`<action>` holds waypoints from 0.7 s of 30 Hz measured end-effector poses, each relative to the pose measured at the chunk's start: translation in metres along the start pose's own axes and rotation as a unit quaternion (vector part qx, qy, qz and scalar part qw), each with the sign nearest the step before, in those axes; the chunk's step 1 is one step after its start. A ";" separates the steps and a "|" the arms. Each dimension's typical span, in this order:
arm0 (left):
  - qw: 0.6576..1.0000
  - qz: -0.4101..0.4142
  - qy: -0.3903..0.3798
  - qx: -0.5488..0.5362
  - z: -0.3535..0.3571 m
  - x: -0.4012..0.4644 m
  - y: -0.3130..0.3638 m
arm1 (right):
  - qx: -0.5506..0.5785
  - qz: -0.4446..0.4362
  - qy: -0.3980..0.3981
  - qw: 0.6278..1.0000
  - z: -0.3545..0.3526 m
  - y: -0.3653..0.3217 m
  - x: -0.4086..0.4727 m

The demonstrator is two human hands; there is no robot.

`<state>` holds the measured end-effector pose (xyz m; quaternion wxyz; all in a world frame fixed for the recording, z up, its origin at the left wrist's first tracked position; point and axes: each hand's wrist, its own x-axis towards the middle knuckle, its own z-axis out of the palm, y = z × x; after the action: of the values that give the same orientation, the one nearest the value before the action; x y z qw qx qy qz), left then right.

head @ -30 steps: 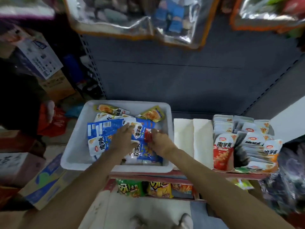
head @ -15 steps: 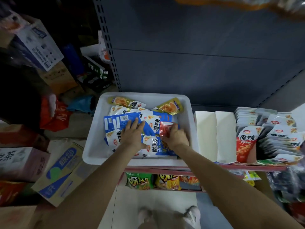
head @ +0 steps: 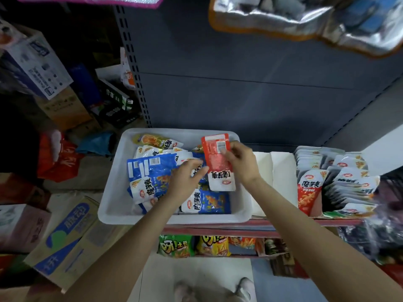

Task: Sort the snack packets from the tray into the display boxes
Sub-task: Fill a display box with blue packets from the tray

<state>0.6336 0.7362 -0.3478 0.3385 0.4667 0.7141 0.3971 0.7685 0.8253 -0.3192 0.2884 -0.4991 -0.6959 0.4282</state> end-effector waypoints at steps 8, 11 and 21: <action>0.980 -0.043 -0.038 -0.192 0.035 0.012 0.075 | -0.082 -0.053 0.045 0.994 -0.076 0.003 -0.022; 0.961 -0.076 -0.061 -0.258 0.064 0.017 0.101 | -0.236 -0.112 -0.041 0.964 -0.122 0.012 -0.030; 0.963 -0.075 -0.143 -0.214 0.159 0.018 0.164 | -0.262 -0.151 0.080 0.950 -0.239 0.045 -0.057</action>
<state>0.8286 0.8341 -0.2770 0.5582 0.3804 0.5895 0.4430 1.0057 0.8507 -0.2459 0.2635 -0.4792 -0.8253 0.1411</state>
